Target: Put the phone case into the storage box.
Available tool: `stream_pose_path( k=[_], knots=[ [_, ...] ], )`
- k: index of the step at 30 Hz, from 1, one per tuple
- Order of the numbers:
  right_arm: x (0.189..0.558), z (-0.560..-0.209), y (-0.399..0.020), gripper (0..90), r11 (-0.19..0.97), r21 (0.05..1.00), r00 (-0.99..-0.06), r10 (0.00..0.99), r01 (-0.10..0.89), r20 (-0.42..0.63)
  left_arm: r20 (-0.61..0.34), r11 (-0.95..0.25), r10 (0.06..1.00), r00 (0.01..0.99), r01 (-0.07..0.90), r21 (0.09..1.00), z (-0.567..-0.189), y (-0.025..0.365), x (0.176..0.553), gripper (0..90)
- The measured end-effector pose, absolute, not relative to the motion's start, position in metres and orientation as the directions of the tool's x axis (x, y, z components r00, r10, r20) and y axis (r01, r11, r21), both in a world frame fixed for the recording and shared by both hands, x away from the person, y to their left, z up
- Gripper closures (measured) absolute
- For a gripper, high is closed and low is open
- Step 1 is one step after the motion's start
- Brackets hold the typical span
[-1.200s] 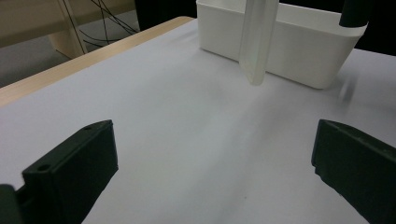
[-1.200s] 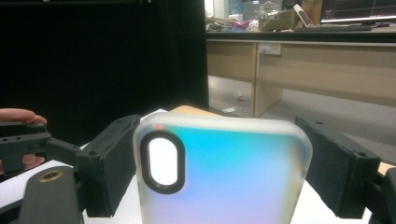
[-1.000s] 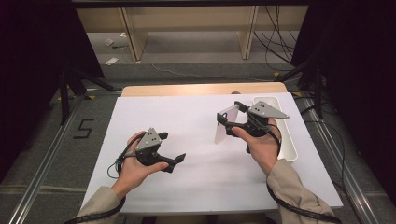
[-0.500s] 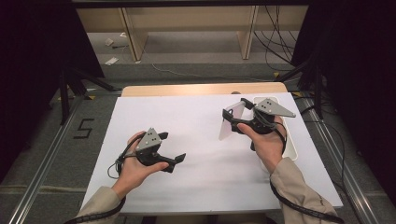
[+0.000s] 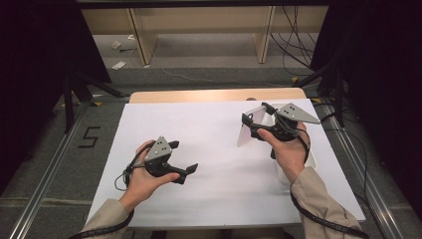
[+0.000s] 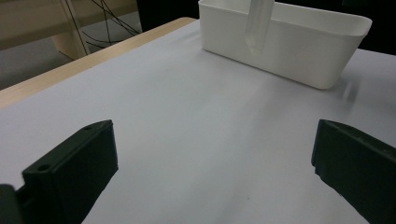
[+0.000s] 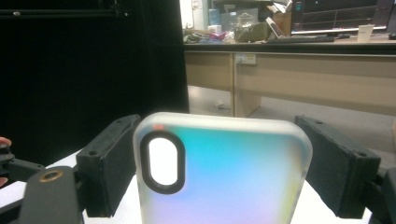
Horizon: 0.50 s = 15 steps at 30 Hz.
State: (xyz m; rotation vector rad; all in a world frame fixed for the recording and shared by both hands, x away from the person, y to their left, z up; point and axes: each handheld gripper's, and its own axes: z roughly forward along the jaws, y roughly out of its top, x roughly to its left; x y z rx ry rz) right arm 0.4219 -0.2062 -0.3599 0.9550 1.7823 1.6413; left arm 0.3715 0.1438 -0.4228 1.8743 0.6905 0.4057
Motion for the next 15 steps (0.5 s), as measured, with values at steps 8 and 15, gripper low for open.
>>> stream_pose_path(
  k=[8,15],
  knots=[
    [0.423,-0.358,-0.212,18.2,0.002,0.990,-0.596,0.799,0.139,0.082,-0.037,-0.283,0.631,0.775,0.274,0.919,-0.423,0.144,0.372,0.0],
    [0.424,-0.356,-0.218,18.2,-0.005,0.991,-0.582,0.809,0.134,0.083,-0.037,-0.281,0.632,0.774,0.274,0.920,-0.423,0.144,0.372,0.0]
  ],
)
